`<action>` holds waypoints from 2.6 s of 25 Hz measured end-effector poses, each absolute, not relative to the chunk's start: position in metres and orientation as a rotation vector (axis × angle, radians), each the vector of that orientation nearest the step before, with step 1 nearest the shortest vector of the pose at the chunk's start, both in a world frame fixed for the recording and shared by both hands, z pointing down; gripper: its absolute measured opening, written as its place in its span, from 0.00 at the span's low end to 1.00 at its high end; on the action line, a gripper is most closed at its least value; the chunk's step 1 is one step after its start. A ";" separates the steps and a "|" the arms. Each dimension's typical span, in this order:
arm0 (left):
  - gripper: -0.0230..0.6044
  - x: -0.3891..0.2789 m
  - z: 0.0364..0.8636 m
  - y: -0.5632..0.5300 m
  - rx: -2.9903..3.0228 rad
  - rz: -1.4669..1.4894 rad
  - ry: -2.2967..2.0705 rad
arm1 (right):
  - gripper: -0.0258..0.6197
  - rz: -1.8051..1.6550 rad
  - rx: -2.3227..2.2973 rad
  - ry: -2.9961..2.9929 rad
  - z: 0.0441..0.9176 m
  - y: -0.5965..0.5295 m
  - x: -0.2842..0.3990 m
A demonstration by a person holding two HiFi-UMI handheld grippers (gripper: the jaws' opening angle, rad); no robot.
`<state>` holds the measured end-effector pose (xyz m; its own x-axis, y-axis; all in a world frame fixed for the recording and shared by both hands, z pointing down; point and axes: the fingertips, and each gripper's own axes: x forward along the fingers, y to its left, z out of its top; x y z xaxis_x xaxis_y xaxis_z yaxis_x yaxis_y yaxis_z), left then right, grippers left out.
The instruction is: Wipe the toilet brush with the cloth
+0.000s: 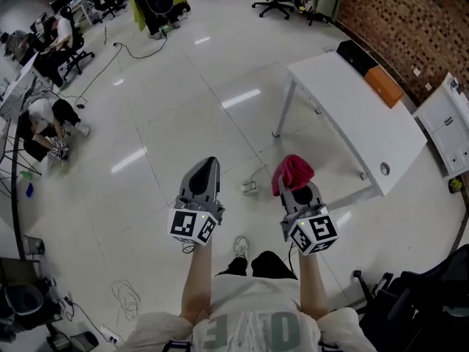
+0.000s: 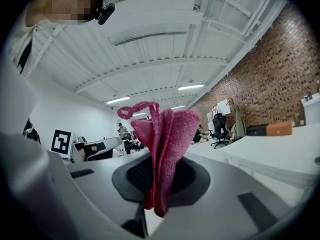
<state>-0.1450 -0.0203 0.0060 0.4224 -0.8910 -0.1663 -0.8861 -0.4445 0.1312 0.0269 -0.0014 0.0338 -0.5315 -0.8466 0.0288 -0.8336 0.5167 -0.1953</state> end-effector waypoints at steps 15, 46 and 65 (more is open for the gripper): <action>0.04 -0.113 0.006 -0.093 2.603 -0.279 -1.669 | 0.09 -0.350 -1.398 2.698 0.028 -0.078 0.049; 0.04 -0.116 0.546 -0.251 2.714 -0.270 -1.586 | 0.09 -0.084 -1.493 2.576 0.517 -0.266 0.108; 0.04 -0.068 0.801 -0.172 2.855 -0.264 -1.364 | 0.09 -0.192 -1.338 2.691 0.809 -0.211 0.066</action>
<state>-0.0684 -0.1724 0.8007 0.6169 -0.7698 -0.1639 -0.7753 -0.6302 0.0414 0.0658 -0.2113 0.8092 -0.5984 -0.7990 -0.0593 -0.7825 0.5988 -0.1707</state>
